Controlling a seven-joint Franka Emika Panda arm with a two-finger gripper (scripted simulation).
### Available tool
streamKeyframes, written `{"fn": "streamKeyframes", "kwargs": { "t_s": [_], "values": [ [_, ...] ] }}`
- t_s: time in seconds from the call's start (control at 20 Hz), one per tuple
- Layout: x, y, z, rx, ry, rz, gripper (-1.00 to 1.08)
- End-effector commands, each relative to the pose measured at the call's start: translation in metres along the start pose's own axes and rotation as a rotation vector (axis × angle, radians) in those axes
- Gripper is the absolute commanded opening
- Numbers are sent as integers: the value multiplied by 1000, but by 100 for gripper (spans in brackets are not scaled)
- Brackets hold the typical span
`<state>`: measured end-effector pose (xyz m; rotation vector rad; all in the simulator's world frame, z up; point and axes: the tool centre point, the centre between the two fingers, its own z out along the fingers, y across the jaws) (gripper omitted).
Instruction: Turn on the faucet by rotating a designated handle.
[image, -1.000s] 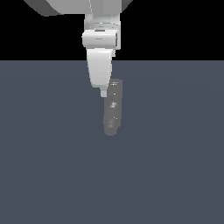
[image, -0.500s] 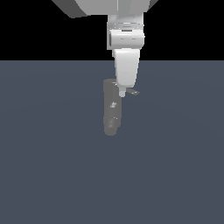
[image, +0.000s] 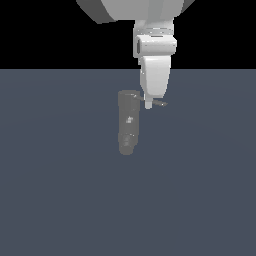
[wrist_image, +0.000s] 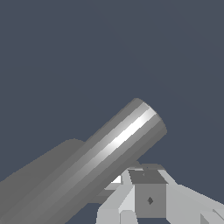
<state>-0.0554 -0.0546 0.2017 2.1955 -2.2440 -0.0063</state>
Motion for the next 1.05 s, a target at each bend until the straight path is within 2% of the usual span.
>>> {"fn": "streamKeyframes", "kwargs": {
  "t_s": [0.0, 1.0],
  "values": [
    [12, -9, 0, 5, 0, 8, -100],
    [73, -59, 0, 4, 1, 27, -100]
  ]
}}
